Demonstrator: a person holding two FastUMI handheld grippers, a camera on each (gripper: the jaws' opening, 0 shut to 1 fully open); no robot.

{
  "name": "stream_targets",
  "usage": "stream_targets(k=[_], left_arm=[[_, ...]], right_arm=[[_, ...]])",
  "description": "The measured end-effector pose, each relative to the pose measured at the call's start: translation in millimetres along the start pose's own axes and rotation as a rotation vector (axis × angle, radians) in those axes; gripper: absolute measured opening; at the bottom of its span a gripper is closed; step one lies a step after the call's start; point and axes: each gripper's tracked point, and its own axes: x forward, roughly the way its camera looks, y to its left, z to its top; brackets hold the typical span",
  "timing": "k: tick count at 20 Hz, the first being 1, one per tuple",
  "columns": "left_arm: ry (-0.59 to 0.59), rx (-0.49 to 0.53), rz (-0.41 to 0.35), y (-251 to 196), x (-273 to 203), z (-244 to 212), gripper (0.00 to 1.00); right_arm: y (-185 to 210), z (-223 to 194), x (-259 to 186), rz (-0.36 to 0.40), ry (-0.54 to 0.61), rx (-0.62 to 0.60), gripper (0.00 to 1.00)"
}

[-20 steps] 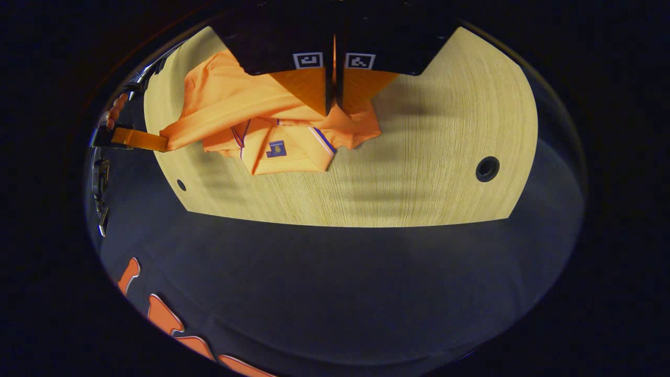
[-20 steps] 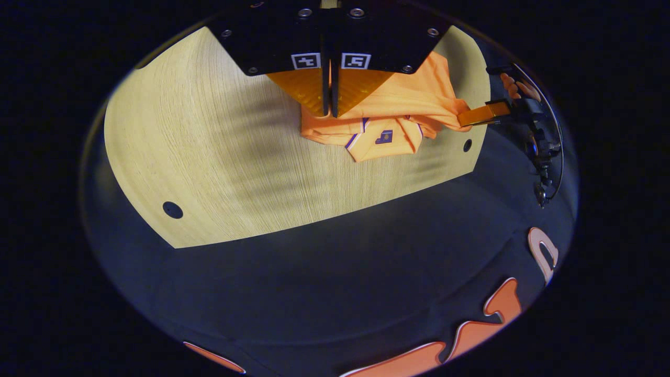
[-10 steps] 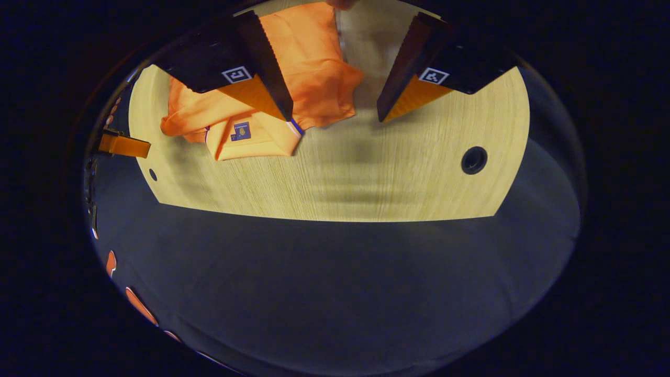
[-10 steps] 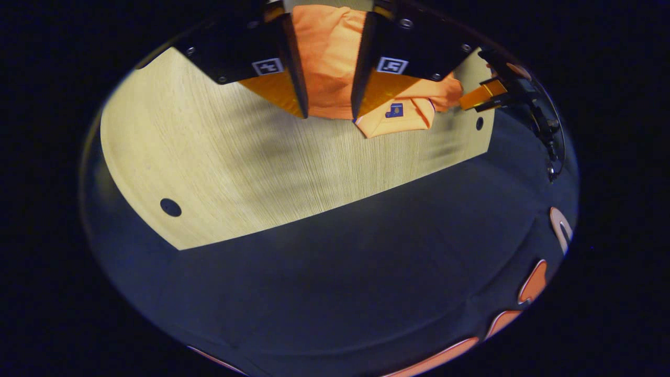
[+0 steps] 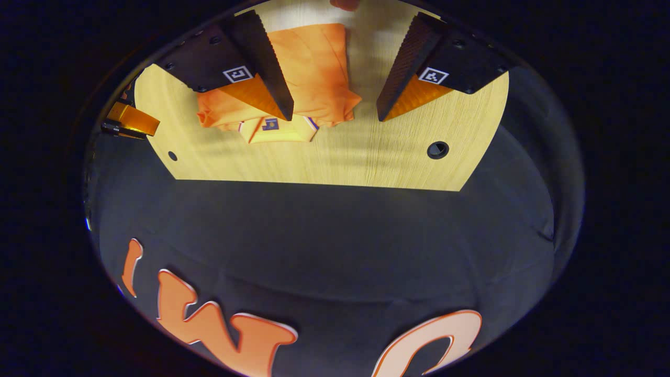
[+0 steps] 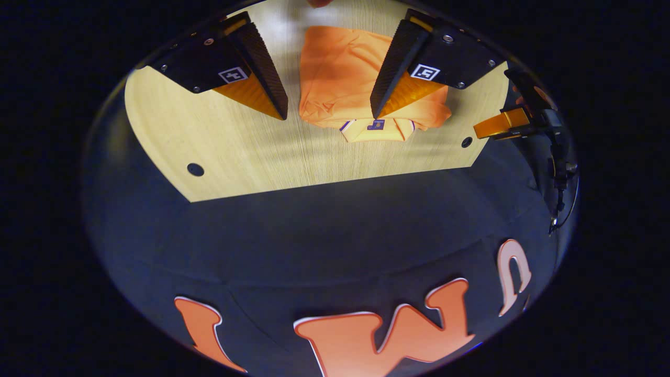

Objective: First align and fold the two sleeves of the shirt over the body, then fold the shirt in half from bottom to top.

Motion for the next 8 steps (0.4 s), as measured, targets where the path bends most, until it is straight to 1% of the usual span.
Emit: stream_targets(k=[4,7,8], left_arm=[[-0.103,0.021,-0.007,-20.2,-58.6,-0.7,0.99],[-0.190,0.023,-0.031,-40.6,-103.9,-4.1,1.00],[-0.216,0.020,-0.039,-45.8,-119.8,-6.0,0.98]], right_arm=[[0.7,8.7,-55.9,-0.006,-0.102,-0.039,0.97],[4.5,7.8,-91.6,0.006,-0.168,-0.050,0.97],[3.9,6.3,-102.5,0.005,-0.188,-0.052,0.97]])
